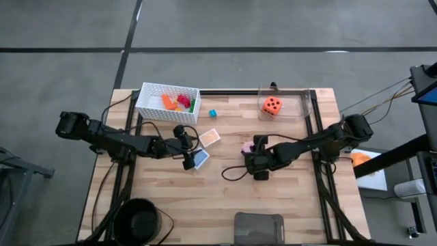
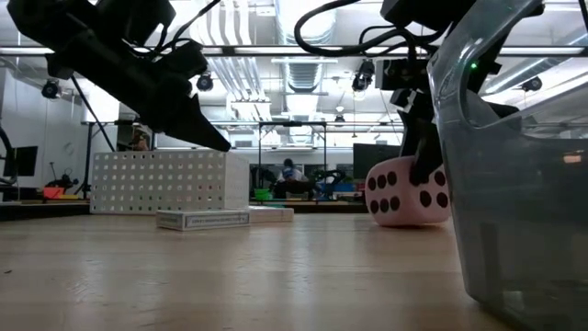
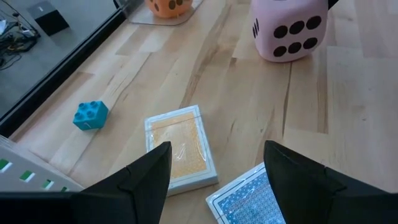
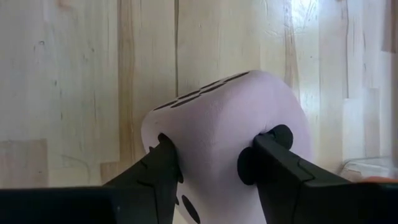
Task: Pick & Place Toys
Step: Put the pink dice into the transparent bin
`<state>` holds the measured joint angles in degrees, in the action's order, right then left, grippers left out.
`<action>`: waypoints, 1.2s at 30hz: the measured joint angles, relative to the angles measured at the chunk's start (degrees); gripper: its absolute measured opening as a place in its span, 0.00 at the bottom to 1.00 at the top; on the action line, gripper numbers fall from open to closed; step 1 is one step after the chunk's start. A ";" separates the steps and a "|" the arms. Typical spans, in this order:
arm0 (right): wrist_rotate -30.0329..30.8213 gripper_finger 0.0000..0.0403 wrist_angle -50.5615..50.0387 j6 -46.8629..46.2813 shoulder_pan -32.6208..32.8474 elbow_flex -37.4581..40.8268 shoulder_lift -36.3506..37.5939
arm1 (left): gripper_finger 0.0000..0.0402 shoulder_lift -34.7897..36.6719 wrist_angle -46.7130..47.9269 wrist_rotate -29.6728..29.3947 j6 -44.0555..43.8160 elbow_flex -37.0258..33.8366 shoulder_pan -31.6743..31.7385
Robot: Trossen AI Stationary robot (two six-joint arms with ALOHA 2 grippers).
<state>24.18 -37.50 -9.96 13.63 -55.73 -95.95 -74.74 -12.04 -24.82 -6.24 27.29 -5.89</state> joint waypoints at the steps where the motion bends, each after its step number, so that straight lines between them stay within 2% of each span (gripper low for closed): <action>1: -0.18 0.40 -0.08 -0.18 0.00 0.04 0.42 | 0.63 0.00 0.01 0.00 0.00 0.00 0.00; 8: -2.25 0.35 0.55 -0.83 0.37 0.98 6.77 | 0.63 0.00 0.00 0.00 0.00 0.00 0.00; 13: -3.98 0.22 6.31 -1.46 0.89 3.88 12.81 | 0.63 0.00 0.02 0.00 0.02 0.00 0.00; 17: -2.71 0.19 12.30 -2.08 1.15 7.95 17.16 | 0.63 0.00 -0.03 0.00 0.05 -0.07 0.00; 21: -2.50 0.16 18.94 -2.35 1.27 12.98 21.18 | 0.63 0.00 -0.19 0.00 0.22 -0.33 0.00; 31: -1.21 0.12 43.91 -2.11 1.14 28.41 30.36 | 0.63 0.00 -0.19 0.00 0.22 -0.33 0.00; 36: 2.15 0.11 55.27 -1.06 0.87 34.26 33.71 | 0.63 0.00 -0.27 0.00 0.22 -0.33 0.00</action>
<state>26.32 17.76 -11.02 14.50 -21.46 -62.24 -74.74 -12.31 -24.82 -6.02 26.96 -5.89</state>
